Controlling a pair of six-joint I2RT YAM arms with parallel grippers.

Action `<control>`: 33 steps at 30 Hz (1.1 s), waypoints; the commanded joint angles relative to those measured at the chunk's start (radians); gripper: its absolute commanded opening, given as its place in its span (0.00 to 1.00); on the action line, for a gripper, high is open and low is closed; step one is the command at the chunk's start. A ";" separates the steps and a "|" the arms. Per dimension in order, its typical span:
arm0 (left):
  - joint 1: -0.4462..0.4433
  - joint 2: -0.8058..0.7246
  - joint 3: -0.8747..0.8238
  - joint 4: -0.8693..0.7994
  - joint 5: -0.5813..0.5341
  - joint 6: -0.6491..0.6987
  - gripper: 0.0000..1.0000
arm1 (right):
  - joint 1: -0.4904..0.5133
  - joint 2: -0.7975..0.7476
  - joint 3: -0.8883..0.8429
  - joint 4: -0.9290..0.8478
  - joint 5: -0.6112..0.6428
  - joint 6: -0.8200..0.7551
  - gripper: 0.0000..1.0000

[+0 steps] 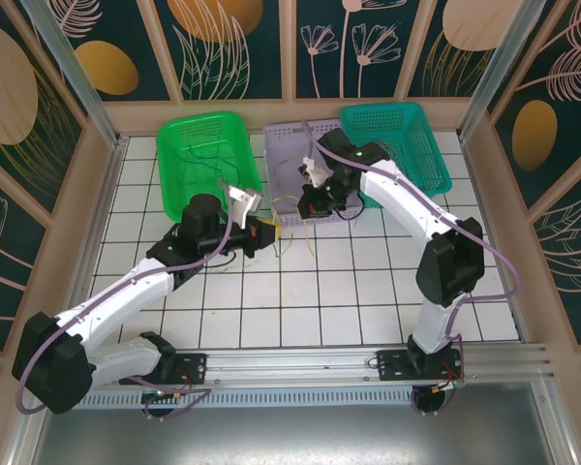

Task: Untangle the cables

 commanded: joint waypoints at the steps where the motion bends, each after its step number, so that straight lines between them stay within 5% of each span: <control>1: 0.009 -0.026 0.122 -0.069 -0.200 -0.024 0.00 | 0.007 -0.058 -0.070 0.023 0.051 -0.015 0.00; 4: 0.092 0.005 0.274 -0.149 -0.317 -0.074 0.00 | 0.054 -0.099 -0.154 0.068 0.147 -0.052 0.00; 13: 0.297 0.295 0.717 -0.200 -0.398 -0.177 0.00 | 0.281 -0.211 -0.355 0.233 0.335 -0.146 0.00; 24: 0.363 0.592 1.077 -0.283 -0.515 -0.116 0.00 | 0.439 -0.431 -0.569 0.402 0.315 -0.145 0.00; 33: 0.374 0.674 1.142 -0.299 -0.441 -0.113 0.00 | 0.447 -0.493 -0.562 0.423 0.225 -0.136 0.00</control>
